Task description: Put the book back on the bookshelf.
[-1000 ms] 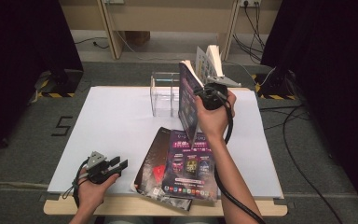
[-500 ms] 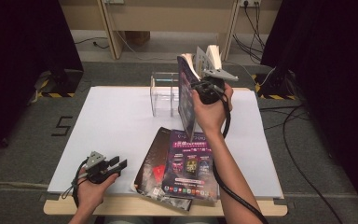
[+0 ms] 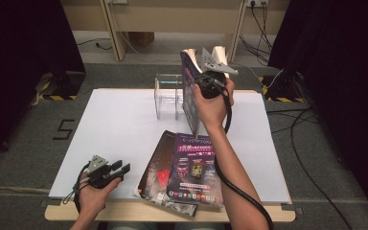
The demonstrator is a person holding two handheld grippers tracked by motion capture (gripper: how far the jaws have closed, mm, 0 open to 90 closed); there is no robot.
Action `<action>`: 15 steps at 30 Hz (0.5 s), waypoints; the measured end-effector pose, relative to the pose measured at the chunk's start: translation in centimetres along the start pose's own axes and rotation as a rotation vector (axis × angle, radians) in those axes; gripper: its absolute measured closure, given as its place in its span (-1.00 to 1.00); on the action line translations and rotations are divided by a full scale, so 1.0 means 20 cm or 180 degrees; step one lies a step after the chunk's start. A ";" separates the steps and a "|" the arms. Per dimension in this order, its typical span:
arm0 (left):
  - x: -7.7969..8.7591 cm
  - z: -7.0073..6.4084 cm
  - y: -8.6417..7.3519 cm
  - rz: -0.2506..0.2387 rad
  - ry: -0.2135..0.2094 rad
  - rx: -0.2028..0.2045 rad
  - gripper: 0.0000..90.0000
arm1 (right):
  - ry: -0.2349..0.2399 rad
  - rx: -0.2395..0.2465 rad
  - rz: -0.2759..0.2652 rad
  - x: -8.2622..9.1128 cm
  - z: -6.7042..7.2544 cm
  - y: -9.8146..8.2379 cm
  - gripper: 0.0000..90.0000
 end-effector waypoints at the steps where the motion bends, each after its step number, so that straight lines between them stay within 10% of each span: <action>1: 0.00 0.00 0.00 -0.0004 0.0000 0.0006 0.28 | -0.0015 -0.0006 -0.0007 -0.01 0.00 0.00 0.85; 15: 0.00 0.00 0.00 0.0010 0.0004 0.0005 0.28 | -0.0134 -0.0045 -0.0065 -0.11 0.01 -0.02 0.85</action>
Point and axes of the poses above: each handheld gripper's, and its own axes: x roughly backward along the jaws, y roughly out of its top, z roughly to its left, the point moved 3 cm from there along -x, roughly forward along the jaws, and after that the axes turned 13 degrees about -y, right-handed, at the moved point
